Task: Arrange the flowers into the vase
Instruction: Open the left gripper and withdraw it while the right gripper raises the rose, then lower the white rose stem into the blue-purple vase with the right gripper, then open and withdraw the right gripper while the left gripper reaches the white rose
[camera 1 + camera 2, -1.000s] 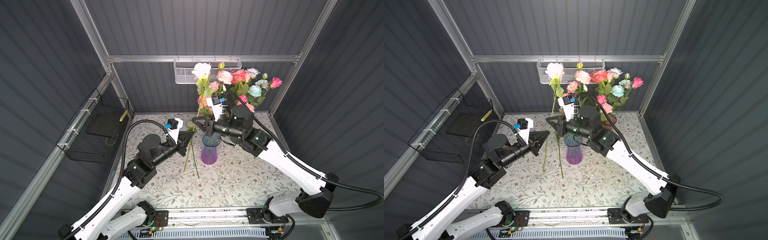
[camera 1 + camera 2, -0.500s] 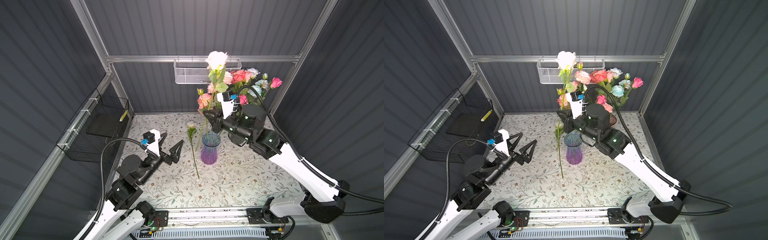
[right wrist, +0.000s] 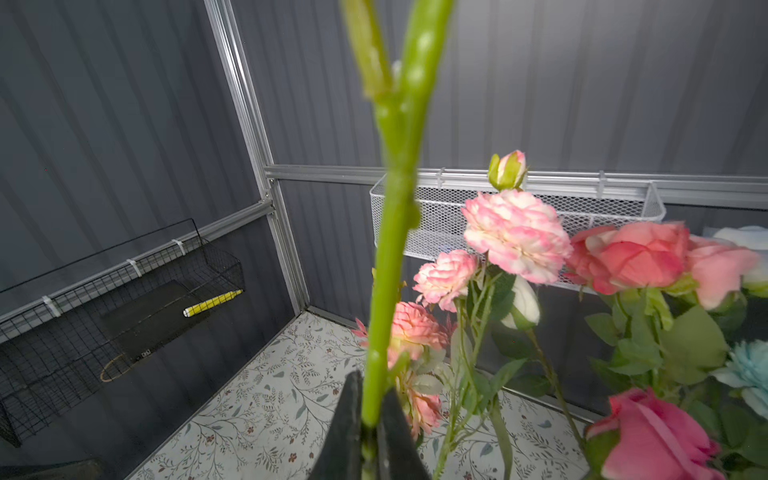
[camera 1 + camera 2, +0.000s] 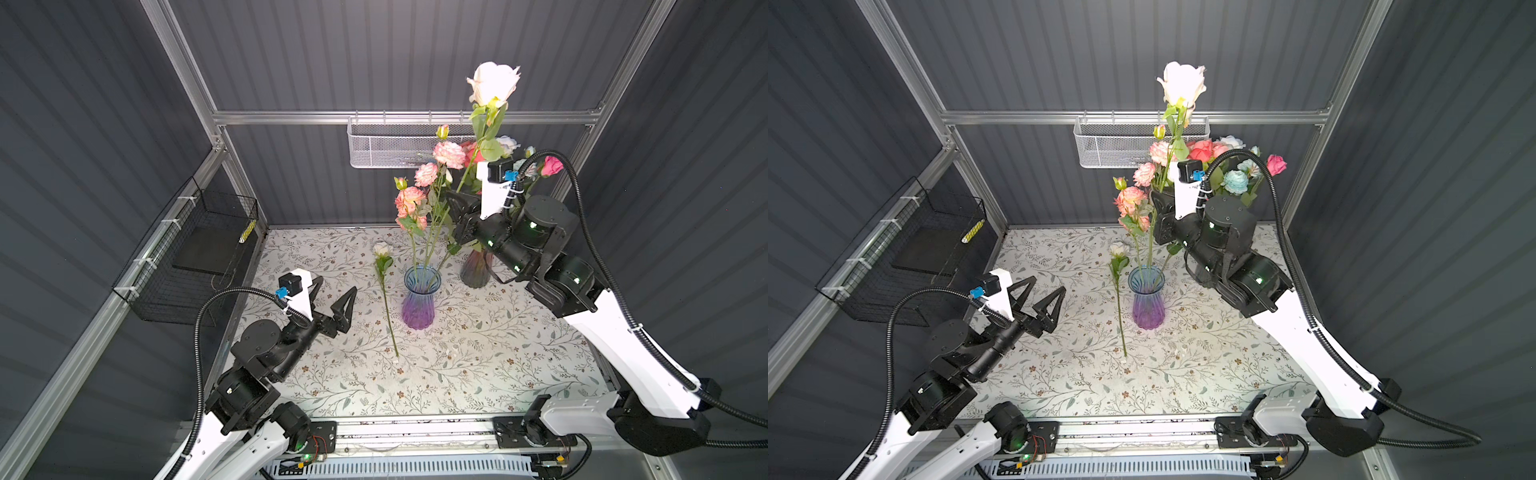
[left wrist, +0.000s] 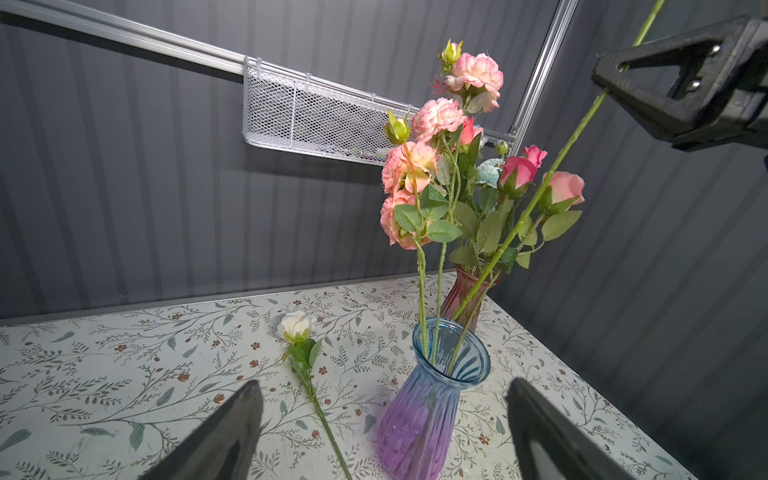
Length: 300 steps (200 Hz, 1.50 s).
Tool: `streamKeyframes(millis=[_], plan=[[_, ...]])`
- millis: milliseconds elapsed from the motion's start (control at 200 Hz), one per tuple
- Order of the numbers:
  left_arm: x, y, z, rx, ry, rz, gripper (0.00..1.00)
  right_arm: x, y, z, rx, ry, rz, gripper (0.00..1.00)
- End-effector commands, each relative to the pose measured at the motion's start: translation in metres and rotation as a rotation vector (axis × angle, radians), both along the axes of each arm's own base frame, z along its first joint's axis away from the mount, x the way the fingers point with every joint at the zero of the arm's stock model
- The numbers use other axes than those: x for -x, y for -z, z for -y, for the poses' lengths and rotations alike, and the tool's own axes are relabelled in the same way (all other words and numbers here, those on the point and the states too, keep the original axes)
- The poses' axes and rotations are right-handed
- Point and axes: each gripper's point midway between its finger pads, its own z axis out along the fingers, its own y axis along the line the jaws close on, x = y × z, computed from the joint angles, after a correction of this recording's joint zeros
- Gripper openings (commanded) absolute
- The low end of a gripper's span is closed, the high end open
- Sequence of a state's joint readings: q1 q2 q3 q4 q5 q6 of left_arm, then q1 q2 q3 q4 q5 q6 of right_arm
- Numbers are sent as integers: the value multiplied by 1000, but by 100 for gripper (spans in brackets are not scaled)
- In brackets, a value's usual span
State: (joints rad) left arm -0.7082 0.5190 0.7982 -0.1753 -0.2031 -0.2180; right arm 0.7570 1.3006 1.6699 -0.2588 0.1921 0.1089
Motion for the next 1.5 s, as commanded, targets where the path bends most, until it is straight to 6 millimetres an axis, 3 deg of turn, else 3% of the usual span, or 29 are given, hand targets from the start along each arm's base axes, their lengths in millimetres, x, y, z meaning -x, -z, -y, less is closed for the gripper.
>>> streamKeyframes(millis=[0, 150, 350, 565, 710, 950, 1165, 1305, 1370, 1496], plan=[[-2, 10, 1, 4, -6, -25, 92, -9, 33, 0, 42, 33, -73, 5], [-4, 17, 6, 4, 9, -46, 91, -15, 81, -11, 71, 13, -167, 6], [-6, 21, 8, 8, 14, -61, 91, -22, 127, -18, 118, 19, -251, 8], [-5, 25, 7, 13, 11, -72, 92, -22, 154, -19, 144, 19, -300, 13], [-6, 27, 7, 10, 7, -79, 91, -21, 165, -19, 155, 20, -322, 22], [-7, 25, 10, 9, 11, -81, 92, -10, 163, -15, 151, 11, -328, 29], [-17, 34, 11, 5, -20, -112, 91, 14, 147, -8, 116, -19, -300, 32], [-28, 47, 7, -11, -87, -154, 88, 36, 137, -9, 88, -101, -273, 37], [-33, 57, 6, -25, -112, -185, 86, 53, 122, -2, 41, -144, -250, 38], [-46, 78, -1, -56, -205, -271, 83, 73, 121, 12, -15, -169, -252, 40]])
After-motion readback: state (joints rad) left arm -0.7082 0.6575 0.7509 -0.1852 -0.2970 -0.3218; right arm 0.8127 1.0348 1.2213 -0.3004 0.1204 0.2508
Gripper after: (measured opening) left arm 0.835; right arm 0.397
